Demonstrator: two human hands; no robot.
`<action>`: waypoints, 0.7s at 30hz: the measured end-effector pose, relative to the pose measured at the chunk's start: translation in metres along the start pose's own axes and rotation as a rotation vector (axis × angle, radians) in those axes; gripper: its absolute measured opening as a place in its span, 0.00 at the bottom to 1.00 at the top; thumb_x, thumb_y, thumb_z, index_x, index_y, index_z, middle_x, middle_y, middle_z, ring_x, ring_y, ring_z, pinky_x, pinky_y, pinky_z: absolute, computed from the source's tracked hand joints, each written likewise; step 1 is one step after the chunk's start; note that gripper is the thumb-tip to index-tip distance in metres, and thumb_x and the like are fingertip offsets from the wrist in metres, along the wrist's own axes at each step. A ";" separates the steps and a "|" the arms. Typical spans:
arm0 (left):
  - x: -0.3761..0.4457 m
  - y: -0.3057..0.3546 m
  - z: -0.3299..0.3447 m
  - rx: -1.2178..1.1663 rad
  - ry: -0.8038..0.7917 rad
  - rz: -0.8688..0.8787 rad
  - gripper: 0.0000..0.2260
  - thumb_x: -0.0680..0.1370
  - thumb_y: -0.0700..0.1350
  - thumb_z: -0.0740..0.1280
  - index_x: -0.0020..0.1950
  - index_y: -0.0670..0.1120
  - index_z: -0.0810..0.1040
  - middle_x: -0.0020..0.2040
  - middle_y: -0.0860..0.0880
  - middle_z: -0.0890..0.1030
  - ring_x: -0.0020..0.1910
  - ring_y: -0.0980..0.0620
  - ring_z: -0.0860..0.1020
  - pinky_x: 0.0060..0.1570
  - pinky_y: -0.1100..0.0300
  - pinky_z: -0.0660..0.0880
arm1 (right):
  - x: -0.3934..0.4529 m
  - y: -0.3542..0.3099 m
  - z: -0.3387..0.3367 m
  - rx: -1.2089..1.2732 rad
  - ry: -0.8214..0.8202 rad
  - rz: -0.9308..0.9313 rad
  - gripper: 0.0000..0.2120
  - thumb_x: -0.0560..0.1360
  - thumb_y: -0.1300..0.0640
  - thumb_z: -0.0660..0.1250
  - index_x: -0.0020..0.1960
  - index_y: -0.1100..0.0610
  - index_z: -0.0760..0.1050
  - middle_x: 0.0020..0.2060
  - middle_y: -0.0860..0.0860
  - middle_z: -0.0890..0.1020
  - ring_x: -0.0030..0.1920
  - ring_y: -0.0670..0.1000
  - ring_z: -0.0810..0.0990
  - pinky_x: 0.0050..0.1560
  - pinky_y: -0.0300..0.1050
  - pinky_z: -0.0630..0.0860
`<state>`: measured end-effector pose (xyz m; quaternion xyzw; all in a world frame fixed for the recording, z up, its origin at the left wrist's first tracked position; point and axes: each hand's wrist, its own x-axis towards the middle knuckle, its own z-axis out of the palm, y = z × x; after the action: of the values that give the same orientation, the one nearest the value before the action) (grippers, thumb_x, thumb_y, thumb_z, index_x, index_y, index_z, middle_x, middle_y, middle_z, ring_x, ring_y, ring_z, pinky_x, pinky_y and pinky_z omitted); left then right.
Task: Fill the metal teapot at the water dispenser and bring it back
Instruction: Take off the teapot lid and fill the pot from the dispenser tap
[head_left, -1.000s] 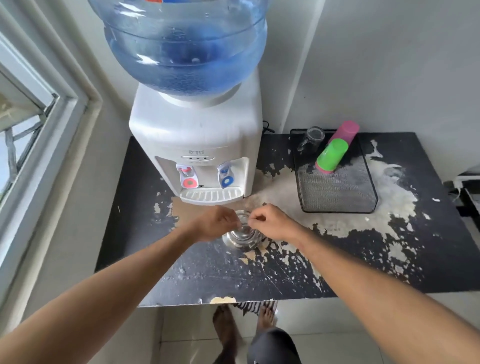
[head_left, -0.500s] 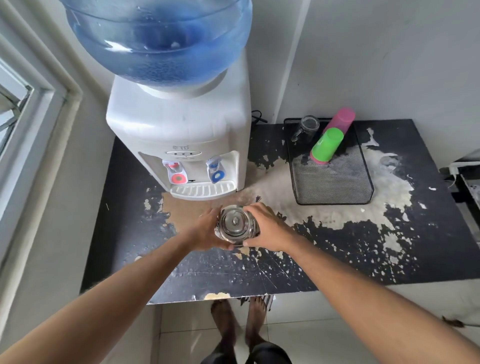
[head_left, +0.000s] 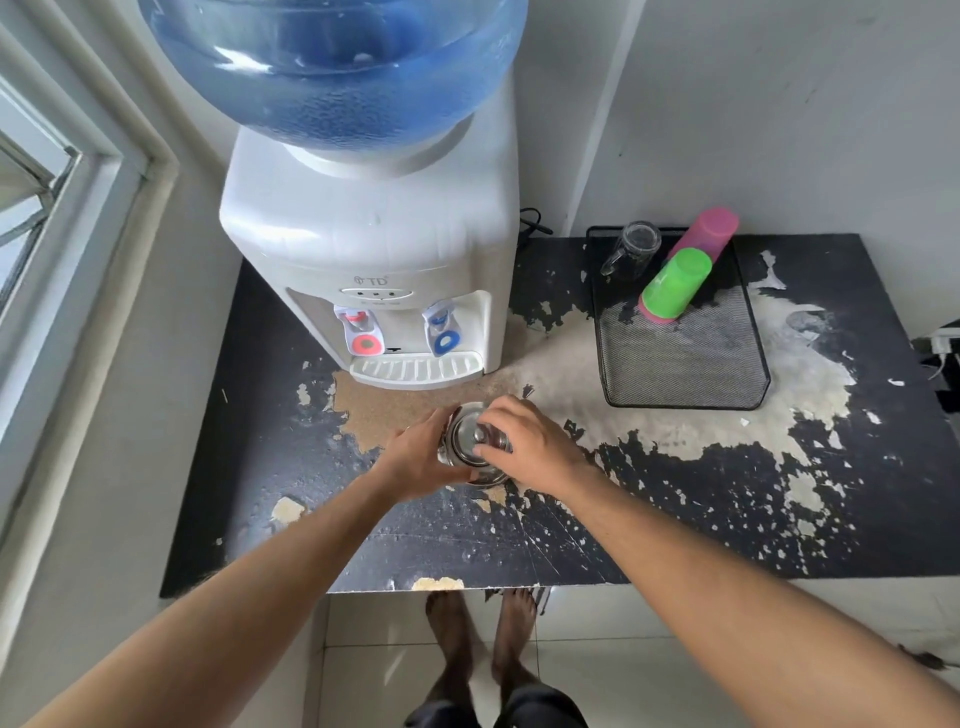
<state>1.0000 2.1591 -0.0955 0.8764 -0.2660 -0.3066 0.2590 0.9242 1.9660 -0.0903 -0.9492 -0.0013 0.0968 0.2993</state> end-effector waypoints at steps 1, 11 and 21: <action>0.000 0.000 0.001 0.005 0.014 0.000 0.45 0.70 0.59 0.80 0.80 0.51 0.62 0.73 0.49 0.76 0.69 0.46 0.76 0.73 0.36 0.66 | 0.001 -0.001 0.001 -0.007 0.006 -0.006 0.19 0.78 0.47 0.72 0.65 0.53 0.77 0.59 0.49 0.75 0.59 0.50 0.76 0.54 0.52 0.81; 0.002 -0.006 0.005 0.055 0.073 -0.009 0.45 0.70 0.64 0.78 0.82 0.56 0.61 0.76 0.50 0.75 0.72 0.45 0.75 0.74 0.38 0.62 | 0.006 -0.002 0.003 -0.052 0.004 -0.021 0.15 0.83 0.50 0.63 0.62 0.59 0.78 0.57 0.51 0.74 0.59 0.51 0.74 0.54 0.50 0.80; 0.007 -0.011 0.009 0.047 0.073 -0.010 0.45 0.69 0.65 0.78 0.81 0.58 0.61 0.73 0.52 0.78 0.69 0.47 0.76 0.70 0.42 0.61 | 0.003 0.012 -0.013 0.216 0.166 0.138 0.11 0.83 0.51 0.64 0.61 0.57 0.77 0.56 0.50 0.78 0.56 0.49 0.78 0.54 0.40 0.78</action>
<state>1.0022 2.1607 -0.1112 0.8943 -0.2590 -0.2694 0.2461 0.9293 1.9488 -0.0877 -0.9141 0.0990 0.0378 0.3913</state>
